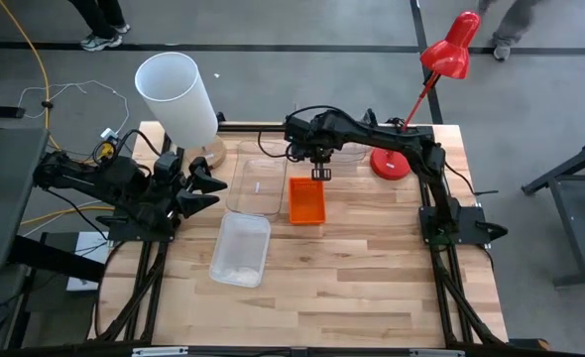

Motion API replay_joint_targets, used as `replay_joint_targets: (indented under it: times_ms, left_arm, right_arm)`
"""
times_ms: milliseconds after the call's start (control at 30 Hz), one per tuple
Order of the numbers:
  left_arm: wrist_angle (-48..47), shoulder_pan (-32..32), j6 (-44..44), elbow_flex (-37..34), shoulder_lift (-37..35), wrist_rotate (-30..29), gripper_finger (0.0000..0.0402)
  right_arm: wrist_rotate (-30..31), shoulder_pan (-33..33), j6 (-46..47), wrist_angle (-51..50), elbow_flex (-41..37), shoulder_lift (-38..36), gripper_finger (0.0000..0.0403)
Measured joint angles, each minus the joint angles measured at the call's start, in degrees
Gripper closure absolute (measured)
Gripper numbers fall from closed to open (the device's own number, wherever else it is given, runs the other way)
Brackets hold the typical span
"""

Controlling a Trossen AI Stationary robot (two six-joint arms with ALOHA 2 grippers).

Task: Stack baskets by color
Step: Stack the bottom transparent bin on top of the top transparent bin

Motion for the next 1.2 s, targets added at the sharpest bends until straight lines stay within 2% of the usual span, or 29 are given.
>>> replay_joint_targets:
  times_ms: [133,367,733,900,1200]
  left_arm:
    - [0.17,0.02,0.01,0.0,0.0,0.15,0.0211]
    - [0.18,0.02,0.0,0.0,0.0,0.19,0.0211]
    - [0.14,0.02,0.0,0.0,0.0,0.23,0.0211]
    - [0.11,0.02,0.01,0.0,0.0,0.24,0.0211]
    - [-0.02,0.02,0.0,0.0,0.0,0.32,0.0211]
  right_arm:
    - [0.28,0.02,-0.56,-0.37,0.0,0.0,0.0403]
    - [5.46,0.31,-2.76,-4.09,0.54,-0.02,0.0403]
    - [9.02,0.16,-2.72,-8.36,1.66,-0.04,0.0403]
    - [8.0,-0.56,0.44,-9.23,1.66,-0.07,0.0403]
    - [5.43,-0.84,0.77,-11.26,1.22,-0.13,0.0403]
